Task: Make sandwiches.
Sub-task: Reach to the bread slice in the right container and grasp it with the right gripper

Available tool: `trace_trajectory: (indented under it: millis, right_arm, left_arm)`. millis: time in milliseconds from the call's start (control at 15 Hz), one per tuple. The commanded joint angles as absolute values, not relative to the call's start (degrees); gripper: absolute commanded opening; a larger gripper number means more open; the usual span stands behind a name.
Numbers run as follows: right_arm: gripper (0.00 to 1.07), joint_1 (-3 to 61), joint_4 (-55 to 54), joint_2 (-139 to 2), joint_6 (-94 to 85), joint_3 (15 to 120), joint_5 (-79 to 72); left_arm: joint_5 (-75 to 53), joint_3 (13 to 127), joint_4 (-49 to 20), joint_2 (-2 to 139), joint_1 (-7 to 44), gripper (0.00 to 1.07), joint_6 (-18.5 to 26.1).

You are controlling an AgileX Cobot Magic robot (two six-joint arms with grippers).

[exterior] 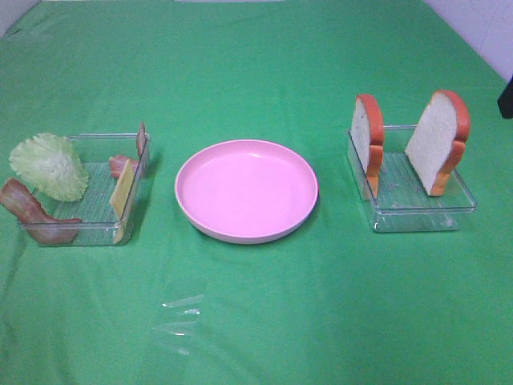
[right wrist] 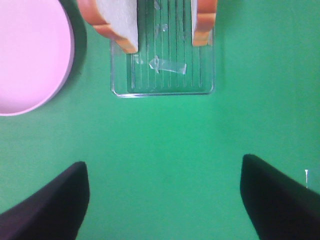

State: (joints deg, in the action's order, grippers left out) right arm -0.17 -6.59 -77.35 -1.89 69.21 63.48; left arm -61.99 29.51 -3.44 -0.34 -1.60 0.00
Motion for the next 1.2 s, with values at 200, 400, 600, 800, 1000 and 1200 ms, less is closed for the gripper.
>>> trace_trajectory:
  millis: [200,400,600,800,1000,1200]
  right_arm:
    - [0.81,7.1,-7.28,-90.93,-1.6,81.47,66.63]
    - [0.81,12.66,-6.59,-102.5,1.32,91.79,66.86]
    - [0.81,12.61,-5.9,-112.59,8.71,102.62,67.67]
    - [0.81,12.61,-3.72,-116.65,8.59,106.11,67.38]
    - [0.81,12.38,-2.35,-119.23,8.54,106.51,66.98]
    - [0.81,12.38,-2.35,-121.87,8.19,106.57,65.78]
  left_arm:
    - [-61.42,29.51,-3.78,-1.32,-1.38,0.98,-0.57]
    - [-61.42,29.51,-3.78,-1.32,-1.38,0.98,-0.57]
    - [-61.42,29.51,-3.78,-1.32,-1.38,0.98,-0.57]
    - [-61.42,29.51,-3.78,-1.32,-1.38,0.98,-0.57]
    - [-61.42,29.51,-3.78,-1.32,-1.38,0.98,-0.57]
    - [-61.42,29.51,-3.78,-1.32,-1.38,0.98,-0.57]
